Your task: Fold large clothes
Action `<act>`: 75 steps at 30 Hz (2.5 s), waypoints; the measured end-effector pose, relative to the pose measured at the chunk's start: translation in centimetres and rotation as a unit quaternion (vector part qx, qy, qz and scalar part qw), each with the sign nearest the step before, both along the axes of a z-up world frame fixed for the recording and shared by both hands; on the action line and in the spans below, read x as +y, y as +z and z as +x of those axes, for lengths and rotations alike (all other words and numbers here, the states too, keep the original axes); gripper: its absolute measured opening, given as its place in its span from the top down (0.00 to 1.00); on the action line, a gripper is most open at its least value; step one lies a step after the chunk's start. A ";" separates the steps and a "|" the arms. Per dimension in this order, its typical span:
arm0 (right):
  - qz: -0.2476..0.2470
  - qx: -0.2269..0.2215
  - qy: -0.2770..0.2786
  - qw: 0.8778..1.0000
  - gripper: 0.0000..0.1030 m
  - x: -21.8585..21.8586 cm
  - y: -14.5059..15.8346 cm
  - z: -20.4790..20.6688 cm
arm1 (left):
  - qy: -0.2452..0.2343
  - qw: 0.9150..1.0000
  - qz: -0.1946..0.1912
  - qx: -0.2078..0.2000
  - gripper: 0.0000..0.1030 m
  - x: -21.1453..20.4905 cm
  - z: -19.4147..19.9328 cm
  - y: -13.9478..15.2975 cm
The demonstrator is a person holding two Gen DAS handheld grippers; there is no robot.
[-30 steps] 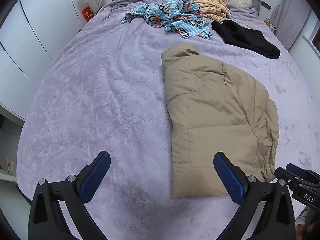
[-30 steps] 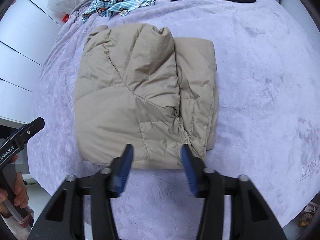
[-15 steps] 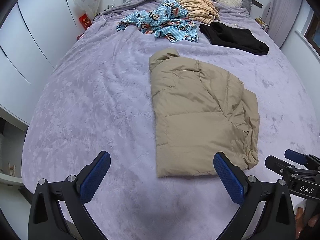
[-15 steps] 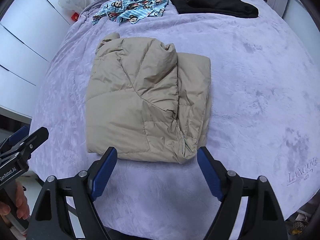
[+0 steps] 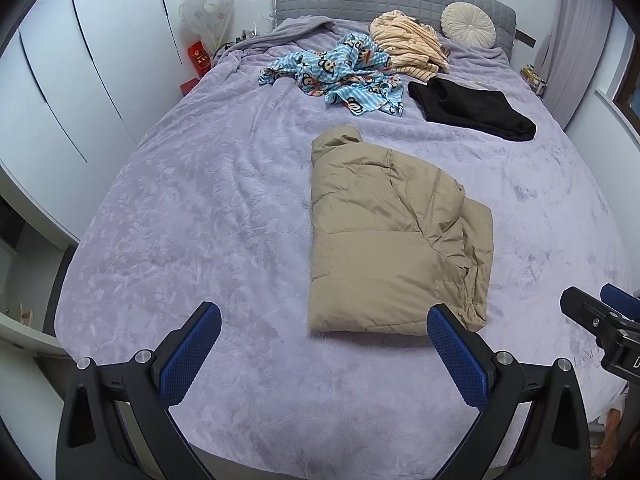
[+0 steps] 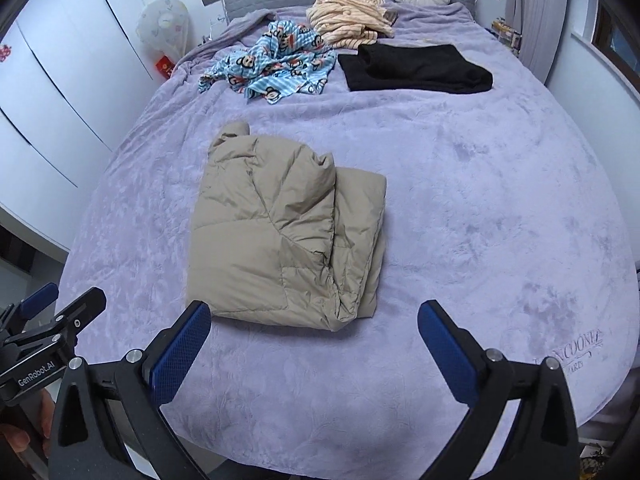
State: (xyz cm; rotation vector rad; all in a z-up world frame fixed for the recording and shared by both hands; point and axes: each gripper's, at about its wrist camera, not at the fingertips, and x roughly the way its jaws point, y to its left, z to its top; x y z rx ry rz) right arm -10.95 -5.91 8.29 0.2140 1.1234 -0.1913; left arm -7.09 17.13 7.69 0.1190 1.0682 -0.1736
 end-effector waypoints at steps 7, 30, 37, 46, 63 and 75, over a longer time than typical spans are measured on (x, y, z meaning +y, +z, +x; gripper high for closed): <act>-0.020 -0.022 0.005 1.000 0.00 0.4 2.3 -0.7 | 0.000 1.000 0.000 -0.017 0.00 0.0 -1.2 2.0; -0.031 -0.039 0.010 0.999 0.00 1.1 4.3 -1.6 | -0.001 1.000 0.001 -0.030 0.00 -0.2 -2.7 3.5; -0.029 -0.038 0.007 0.999 0.00 1.1 4.4 -1.9 | 0.001 1.000 0.002 -0.030 0.00 -0.3 -2.8 3.5; -0.030 -0.039 0.007 0.999 0.00 1.1 4.4 -2.0 | 0.001 1.000 0.002 -0.031 0.00 -0.2 -3.0 3.5; -0.030 -0.039 0.006 0.999 0.00 1.3 4.3 -2.1 | 0.000 1.000 0.002 -0.031 0.00 0.0 -3.0 3.6; -0.028 -0.038 0.004 0.999 0.00 1.9 4.6 -2.7 | 0.001 1.000 0.004 -0.031 0.00 0.4 -3.0 3.6</act>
